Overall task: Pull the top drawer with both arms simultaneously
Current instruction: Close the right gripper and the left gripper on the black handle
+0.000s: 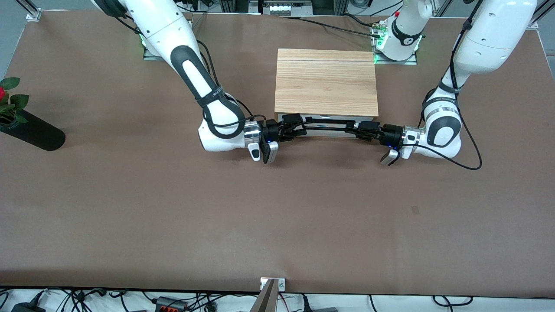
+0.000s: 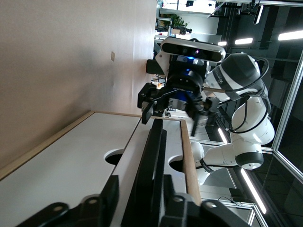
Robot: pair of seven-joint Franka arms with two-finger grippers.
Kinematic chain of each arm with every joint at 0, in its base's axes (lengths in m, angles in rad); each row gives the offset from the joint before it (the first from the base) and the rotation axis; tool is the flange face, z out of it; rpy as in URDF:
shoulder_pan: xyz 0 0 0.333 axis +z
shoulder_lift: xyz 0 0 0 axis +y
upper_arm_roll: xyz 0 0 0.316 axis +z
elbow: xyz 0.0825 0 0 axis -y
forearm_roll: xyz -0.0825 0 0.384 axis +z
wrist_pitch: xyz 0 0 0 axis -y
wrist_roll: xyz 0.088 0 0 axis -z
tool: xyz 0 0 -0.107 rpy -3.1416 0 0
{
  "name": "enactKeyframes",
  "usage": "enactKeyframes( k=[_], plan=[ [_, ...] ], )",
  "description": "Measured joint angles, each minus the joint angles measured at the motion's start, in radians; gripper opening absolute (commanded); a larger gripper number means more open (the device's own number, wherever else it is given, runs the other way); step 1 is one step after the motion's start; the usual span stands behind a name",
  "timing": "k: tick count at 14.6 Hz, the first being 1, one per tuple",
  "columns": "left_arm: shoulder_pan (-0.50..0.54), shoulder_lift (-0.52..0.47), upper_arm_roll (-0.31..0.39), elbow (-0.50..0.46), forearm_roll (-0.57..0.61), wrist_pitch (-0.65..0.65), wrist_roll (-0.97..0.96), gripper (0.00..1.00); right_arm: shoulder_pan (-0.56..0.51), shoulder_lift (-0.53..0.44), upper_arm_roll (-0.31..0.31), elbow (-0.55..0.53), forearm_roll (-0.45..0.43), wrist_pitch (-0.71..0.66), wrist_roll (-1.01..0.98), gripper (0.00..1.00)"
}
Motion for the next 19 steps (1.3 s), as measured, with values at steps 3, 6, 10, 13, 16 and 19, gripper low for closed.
enactKeyframes(
  k=[3,6,10,13,16,19],
  plan=[
    [-0.001,0.005,-0.001,0.000,-0.006,-0.012,0.000,0.11,0.000,0.019,0.000,0.000,0.003,-0.004,-0.017,0.34],
    [0.000,0.005,-0.001,0.000,-0.008,-0.017,0.031,0.04,-0.006,0.020,-0.004,-0.002,0.003,-0.061,-0.017,0.27],
    [0.000,0.005,-0.001,0.000,-0.008,-0.017,0.032,0.01,-0.019,0.035,-0.008,-0.004,0.004,-0.098,-0.017,0.14],
    [0.000,0.005,-0.001,0.001,-0.008,-0.016,0.034,0.01,-0.021,0.037,-0.008,-0.004,0.004,-0.102,-0.012,0.08],
    [-0.001,0.005,-0.002,0.004,-0.008,-0.014,0.034,0.01,-0.022,0.037,-0.008,-0.003,0.004,-0.102,-0.012,0.05],
    [-0.001,0.005,-0.002,0.012,-0.011,-0.013,0.034,0.01,-0.024,0.037,-0.008,0.003,0.003,-0.098,-0.013,0.03]
  ],
)
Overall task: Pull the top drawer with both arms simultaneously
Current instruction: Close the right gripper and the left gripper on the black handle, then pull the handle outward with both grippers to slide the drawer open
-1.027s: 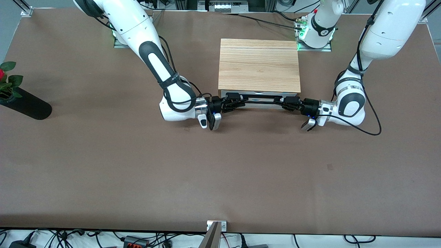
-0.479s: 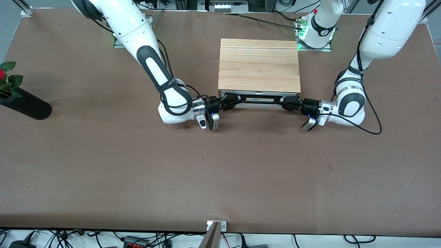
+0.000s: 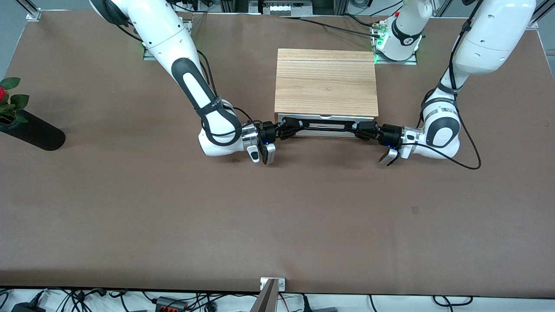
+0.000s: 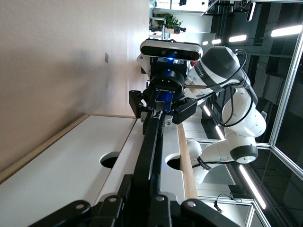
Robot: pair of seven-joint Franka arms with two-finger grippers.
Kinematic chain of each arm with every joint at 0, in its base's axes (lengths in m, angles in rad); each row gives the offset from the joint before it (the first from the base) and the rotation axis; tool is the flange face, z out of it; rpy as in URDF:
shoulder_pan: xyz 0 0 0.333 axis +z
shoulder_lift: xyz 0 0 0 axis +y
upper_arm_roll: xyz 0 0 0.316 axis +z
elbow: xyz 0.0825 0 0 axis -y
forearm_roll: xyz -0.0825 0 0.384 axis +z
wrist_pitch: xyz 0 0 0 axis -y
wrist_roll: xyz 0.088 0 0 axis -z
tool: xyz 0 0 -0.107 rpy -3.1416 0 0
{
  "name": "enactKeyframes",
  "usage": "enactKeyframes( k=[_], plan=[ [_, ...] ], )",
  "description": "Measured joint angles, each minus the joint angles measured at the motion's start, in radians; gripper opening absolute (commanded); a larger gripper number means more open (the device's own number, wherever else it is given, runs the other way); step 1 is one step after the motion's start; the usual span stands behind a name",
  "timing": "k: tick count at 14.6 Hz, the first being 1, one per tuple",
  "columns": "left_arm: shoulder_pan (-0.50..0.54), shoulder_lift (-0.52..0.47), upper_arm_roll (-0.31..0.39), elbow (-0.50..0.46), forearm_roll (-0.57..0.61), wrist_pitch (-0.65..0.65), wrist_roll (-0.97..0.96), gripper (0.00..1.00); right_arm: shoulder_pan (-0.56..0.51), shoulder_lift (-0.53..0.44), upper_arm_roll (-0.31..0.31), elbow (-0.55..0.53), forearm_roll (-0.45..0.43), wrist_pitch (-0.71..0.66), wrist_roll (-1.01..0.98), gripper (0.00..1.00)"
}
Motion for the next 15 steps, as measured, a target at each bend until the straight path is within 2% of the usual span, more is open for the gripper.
enactKeyframes(
  k=[5,8,15],
  plan=[
    [-0.010,0.010,-0.004,0.056,-0.008,0.032,-0.018,0.01,-0.011,0.003,-0.004,0.027,-0.001,0.034,-0.003,0.02],
    [-0.015,0.046,-0.009,0.129,-0.010,0.038,-0.050,0.01,-0.022,0.007,-0.004,0.050,0.003,0.073,-0.003,0.02],
    [-0.011,0.142,-0.008,0.314,-0.011,0.040,-0.132,0.01,-0.025,0.065,-0.005,0.161,0.076,0.173,-0.007,0.01]
  ],
)
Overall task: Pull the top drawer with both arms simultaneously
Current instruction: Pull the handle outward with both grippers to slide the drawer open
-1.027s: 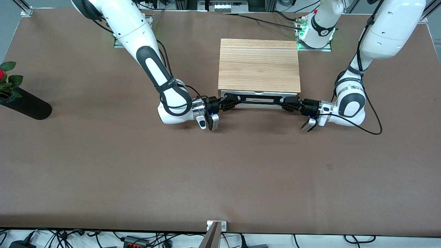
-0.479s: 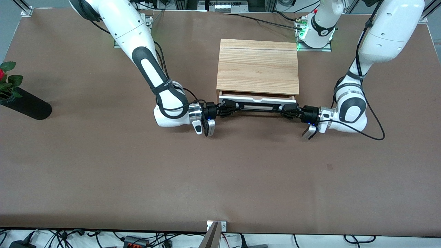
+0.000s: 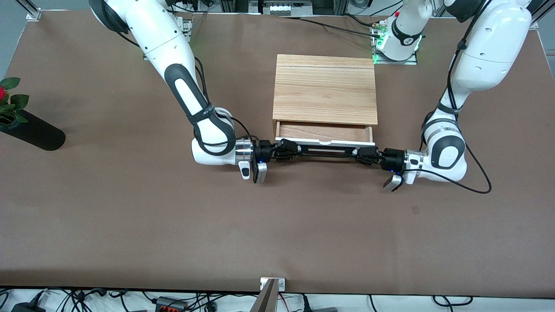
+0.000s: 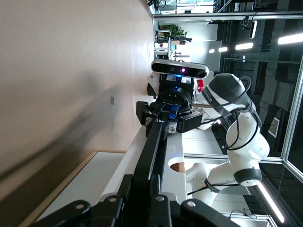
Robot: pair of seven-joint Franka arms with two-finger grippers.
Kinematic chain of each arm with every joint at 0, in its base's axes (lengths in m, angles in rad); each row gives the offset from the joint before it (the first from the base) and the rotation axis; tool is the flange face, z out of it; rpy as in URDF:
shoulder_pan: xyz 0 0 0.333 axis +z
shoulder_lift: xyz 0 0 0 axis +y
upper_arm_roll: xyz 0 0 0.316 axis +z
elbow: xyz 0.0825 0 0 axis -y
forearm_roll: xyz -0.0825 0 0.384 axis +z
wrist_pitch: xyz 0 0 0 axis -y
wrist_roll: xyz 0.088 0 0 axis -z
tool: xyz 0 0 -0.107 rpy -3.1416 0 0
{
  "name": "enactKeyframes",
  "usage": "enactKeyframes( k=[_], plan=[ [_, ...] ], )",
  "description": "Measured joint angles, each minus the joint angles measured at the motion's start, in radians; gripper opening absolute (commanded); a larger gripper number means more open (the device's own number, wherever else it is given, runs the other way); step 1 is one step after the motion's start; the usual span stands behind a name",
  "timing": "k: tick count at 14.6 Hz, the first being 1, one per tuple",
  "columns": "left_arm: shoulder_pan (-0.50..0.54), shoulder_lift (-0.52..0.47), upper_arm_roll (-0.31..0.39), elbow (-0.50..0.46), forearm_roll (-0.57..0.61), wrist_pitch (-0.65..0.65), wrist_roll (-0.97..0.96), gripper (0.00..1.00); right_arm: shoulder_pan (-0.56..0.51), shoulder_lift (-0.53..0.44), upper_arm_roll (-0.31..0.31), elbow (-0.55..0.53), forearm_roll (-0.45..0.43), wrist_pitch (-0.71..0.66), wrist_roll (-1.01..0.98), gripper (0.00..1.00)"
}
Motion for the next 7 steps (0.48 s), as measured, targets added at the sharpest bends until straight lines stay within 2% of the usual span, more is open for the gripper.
enactKeyframes(
  k=[2,3,4,5,7],
  plan=[
    [0.000,0.018,0.000,0.033,0.000,-0.001,-0.013,0.01,0.000,0.007,0.000,0.014,0.012,0.018,0.000,0.01],
    [0.000,0.025,0.000,0.045,0.000,-0.003,-0.017,0.09,0.000,0.009,0.000,0.019,0.017,0.025,-0.001,0.01],
    [0.000,0.031,0.000,0.056,0.000,-0.004,-0.025,0.41,0.001,0.011,0.000,0.022,0.025,0.029,-0.002,0.01],
    [0.000,0.035,0.000,0.063,0.000,-0.004,-0.031,0.99,0.001,0.014,0.000,0.025,0.031,0.033,-0.003,0.03],
    [0.008,0.038,0.009,0.075,0.000,-0.004,-0.066,1.00,-0.001,0.014,0.000,0.026,0.032,0.034,-0.005,0.57]
  ],
)
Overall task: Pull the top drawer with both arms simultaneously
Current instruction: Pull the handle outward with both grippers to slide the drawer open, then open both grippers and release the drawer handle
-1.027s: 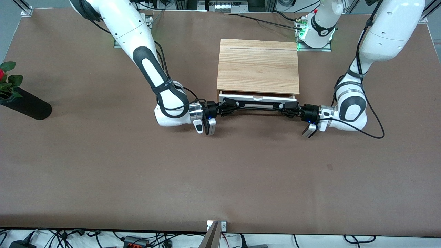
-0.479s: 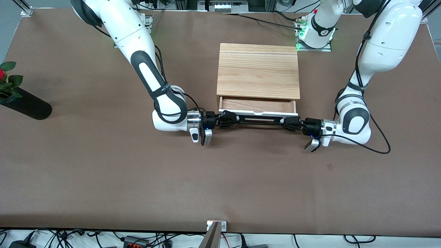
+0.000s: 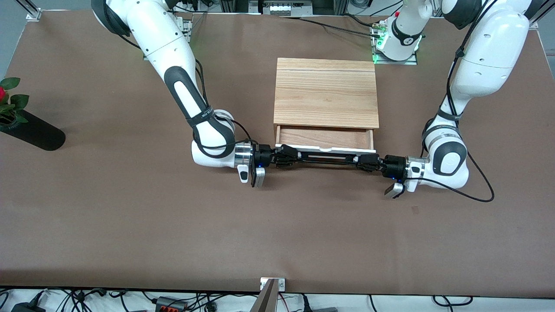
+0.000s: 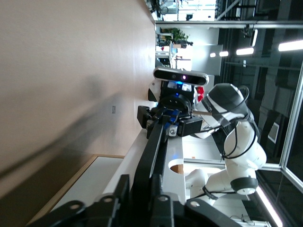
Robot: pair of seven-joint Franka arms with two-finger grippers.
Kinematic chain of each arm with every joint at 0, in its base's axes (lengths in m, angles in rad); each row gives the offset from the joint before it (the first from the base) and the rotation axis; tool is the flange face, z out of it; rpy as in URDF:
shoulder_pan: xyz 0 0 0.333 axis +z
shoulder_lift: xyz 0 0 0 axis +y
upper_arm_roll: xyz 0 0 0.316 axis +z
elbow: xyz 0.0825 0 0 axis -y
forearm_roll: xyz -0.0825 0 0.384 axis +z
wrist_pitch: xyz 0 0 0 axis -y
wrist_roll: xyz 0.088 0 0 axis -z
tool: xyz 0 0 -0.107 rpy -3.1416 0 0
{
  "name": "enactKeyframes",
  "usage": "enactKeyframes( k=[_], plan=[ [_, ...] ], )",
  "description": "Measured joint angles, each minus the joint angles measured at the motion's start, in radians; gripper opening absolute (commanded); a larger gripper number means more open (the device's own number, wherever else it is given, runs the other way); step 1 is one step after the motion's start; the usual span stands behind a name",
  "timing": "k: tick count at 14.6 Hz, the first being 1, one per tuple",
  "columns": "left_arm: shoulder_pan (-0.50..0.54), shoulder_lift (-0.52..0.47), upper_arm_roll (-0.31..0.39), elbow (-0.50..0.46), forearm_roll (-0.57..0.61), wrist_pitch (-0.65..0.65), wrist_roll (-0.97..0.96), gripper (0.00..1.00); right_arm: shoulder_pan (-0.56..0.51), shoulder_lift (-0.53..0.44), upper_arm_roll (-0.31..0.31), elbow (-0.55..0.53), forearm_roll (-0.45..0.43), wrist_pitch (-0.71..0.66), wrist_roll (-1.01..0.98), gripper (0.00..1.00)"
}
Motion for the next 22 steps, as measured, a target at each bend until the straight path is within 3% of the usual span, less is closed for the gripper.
enactKeyframes(
  k=[1,3,12,16,20,22],
  plan=[
    [0.007,0.000,0.004,0.003,0.000,-0.001,-0.009,1.00,-0.001,0.000,0.000,0.003,0.011,0.005,-0.001,0.71],
    [0.016,0.000,0.008,0.004,0.000,-0.005,-0.017,1.00,-0.011,-0.001,-0.002,0.024,0.029,0.016,-0.001,0.82],
    [0.016,-0.045,0.013,0.047,0.017,-0.005,-0.135,1.00,-0.047,-0.013,-0.027,0.040,0.028,0.016,0.102,0.91],
    [0.016,-0.124,0.018,0.188,0.313,0.016,-0.343,1.00,-0.049,-0.030,-0.096,0.040,-0.066,0.016,0.285,0.96],
    [0.007,-0.169,0.014,0.291,0.609,0.016,-0.531,1.00,-0.053,-0.071,-0.206,0.047,-0.277,-0.019,0.566,1.00],
    [-0.004,-0.192,0.005,0.315,0.772,0.016,-0.595,1.00,-0.066,-0.104,-0.281,0.048,-0.392,-0.150,0.729,1.00]
  ],
)
